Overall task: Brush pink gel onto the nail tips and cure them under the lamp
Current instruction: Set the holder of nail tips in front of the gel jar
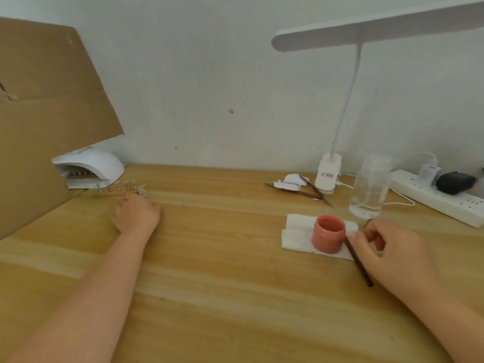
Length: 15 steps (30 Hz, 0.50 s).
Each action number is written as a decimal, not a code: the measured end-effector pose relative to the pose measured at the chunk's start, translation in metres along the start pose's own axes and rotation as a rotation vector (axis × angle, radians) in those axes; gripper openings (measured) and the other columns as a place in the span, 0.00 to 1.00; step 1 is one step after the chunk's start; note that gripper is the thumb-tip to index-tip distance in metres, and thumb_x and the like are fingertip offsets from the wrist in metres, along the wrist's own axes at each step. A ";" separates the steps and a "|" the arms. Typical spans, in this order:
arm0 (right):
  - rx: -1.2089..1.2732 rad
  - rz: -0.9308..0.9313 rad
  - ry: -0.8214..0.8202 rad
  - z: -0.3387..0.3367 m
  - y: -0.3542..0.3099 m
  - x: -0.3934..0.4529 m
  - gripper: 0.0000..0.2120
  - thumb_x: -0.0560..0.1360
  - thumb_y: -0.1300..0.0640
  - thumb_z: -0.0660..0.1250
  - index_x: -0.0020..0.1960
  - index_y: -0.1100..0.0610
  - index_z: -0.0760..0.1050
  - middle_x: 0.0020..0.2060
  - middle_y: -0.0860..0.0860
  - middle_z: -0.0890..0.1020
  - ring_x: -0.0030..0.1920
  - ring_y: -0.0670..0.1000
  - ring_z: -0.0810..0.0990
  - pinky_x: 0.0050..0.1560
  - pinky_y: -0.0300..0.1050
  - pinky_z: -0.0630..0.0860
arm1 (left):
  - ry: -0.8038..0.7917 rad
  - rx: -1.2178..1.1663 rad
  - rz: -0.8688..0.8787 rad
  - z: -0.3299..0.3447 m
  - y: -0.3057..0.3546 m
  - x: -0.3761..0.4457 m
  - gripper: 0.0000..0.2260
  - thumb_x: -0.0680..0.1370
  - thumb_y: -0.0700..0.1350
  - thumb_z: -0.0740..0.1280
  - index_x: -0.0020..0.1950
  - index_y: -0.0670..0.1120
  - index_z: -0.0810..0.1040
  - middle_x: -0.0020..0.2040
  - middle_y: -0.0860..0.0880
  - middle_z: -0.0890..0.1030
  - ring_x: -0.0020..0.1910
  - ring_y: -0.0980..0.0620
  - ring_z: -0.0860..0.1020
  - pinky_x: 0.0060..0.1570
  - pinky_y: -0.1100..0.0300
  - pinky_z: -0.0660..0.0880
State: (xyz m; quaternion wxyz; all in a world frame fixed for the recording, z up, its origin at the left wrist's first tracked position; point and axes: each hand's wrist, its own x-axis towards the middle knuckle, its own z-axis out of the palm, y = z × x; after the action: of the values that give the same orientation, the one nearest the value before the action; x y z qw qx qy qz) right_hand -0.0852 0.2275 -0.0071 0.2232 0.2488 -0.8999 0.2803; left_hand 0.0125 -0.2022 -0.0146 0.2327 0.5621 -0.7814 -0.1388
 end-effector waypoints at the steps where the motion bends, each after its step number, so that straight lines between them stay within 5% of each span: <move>1: 0.000 0.002 -0.004 0.001 0.001 0.000 0.15 0.71 0.53 0.70 0.31 0.50 0.67 0.25 0.46 0.69 0.26 0.45 0.68 0.25 0.40 0.56 | 0.005 -0.007 0.009 0.000 -0.002 0.003 0.25 0.75 0.54 0.69 0.62 0.38 0.70 0.61 0.38 0.76 0.62 0.36 0.71 0.62 0.46 0.68; 5: 0.010 0.022 -0.027 0.004 -0.001 0.001 0.14 0.72 0.55 0.69 0.31 0.50 0.67 0.25 0.46 0.71 0.28 0.46 0.70 0.25 0.40 0.58 | 0.030 -0.093 0.085 -0.005 -0.008 0.006 0.10 0.74 0.45 0.69 0.46 0.40 0.73 0.43 0.42 0.78 0.47 0.39 0.77 0.42 0.53 0.73; 8: 0.023 0.029 -0.056 0.003 -0.003 0.001 0.13 0.73 0.54 0.65 0.31 0.50 0.67 0.26 0.46 0.71 0.29 0.46 0.70 0.26 0.41 0.59 | 0.040 -0.242 0.125 -0.008 -0.012 0.005 0.12 0.73 0.45 0.71 0.35 0.42 0.71 0.35 0.45 0.77 0.35 0.45 0.73 0.34 0.56 0.67; 12: 0.004 0.053 -0.129 -0.003 -0.005 0.005 0.16 0.78 0.53 0.55 0.33 0.53 0.70 0.28 0.49 0.74 0.30 0.48 0.72 0.29 0.45 0.67 | 0.070 -0.504 0.181 -0.018 0.001 0.000 0.19 0.72 0.48 0.73 0.55 0.37 0.76 0.48 0.42 0.80 0.48 0.43 0.78 0.44 0.54 0.72; 15: -0.028 0.131 -0.209 -0.012 -0.001 0.011 0.15 0.78 0.49 0.56 0.36 0.51 0.73 0.30 0.48 0.76 0.32 0.49 0.74 0.31 0.44 0.70 | 0.067 -0.714 0.282 -0.036 0.036 -0.018 0.25 0.72 0.47 0.74 0.64 0.39 0.71 0.46 0.47 0.79 0.45 0.50 0.77 0.47 0.56 0.73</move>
State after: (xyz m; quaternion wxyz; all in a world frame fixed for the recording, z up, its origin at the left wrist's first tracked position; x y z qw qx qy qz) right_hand -0.0898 0.2305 0.0084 0.1130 0.2142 -0.9364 0.2541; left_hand 0.0066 -0.1722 0.0291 0.4560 0.3368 -0.7455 -0.3505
